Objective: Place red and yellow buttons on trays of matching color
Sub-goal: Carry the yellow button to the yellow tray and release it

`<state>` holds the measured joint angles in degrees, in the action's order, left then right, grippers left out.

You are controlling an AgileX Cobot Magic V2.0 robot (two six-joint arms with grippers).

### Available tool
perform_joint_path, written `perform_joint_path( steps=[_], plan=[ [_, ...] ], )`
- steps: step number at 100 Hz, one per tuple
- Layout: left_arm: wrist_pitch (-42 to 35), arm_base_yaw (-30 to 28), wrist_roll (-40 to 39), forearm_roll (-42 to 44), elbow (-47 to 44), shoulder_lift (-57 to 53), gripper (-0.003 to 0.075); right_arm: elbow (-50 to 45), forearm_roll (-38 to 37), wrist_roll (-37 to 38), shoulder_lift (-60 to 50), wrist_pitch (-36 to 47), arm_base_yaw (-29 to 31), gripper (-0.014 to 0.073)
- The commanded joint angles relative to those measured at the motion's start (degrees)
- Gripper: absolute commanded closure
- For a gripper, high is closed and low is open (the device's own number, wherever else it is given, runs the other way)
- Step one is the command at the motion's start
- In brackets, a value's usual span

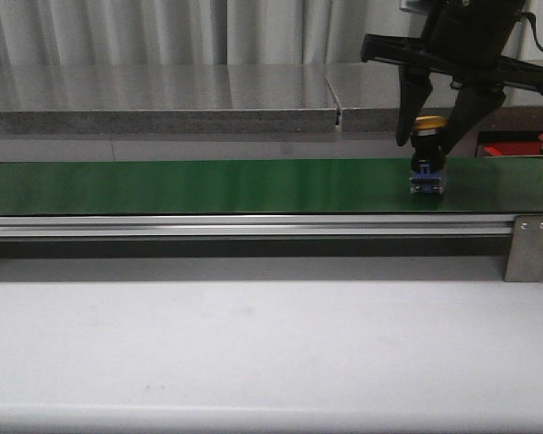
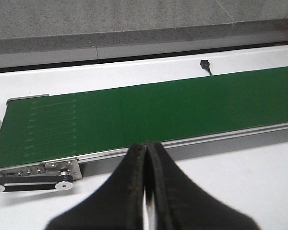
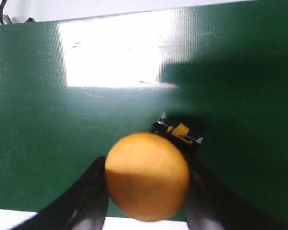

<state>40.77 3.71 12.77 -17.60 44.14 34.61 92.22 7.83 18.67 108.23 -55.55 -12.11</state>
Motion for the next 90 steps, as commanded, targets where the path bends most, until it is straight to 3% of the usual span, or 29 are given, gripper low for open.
perform_joint_path(
  steps=[1,22,44,72,90],
  plan=[
    [-4.3,0.4,-0.5,-1.0,1.5,0.1,0.0741,1.9,-2.5,-0.4,-4.6,0.6,0.2,0.0442],
    [-4.3,0.4,-0.5,-1.0,1.5,0.1,0.0741,1.9,-9.2,-1.4,-8.2,-5.1,0.3,0.0442],
    [-4.3,0.4,-0.5,-1.0,1.5,0.1,0.0741,1.7,-9.5,-5.1,-11.3,-7.6,2.7,0.0442],
    [-4.3,0.4,-0.5,-1.0,1.5,0.1,0.0741,-4.4,-8.7,-9.7,-15.3,-8.0,10.2,0.0442],
    [-4.3,0.4,-0.5,-1.0,1.5,0.1,0.0741,-9.8,-4.3,-14.8,-17.4,-7.1,16.8,0.0442]
  ],
)
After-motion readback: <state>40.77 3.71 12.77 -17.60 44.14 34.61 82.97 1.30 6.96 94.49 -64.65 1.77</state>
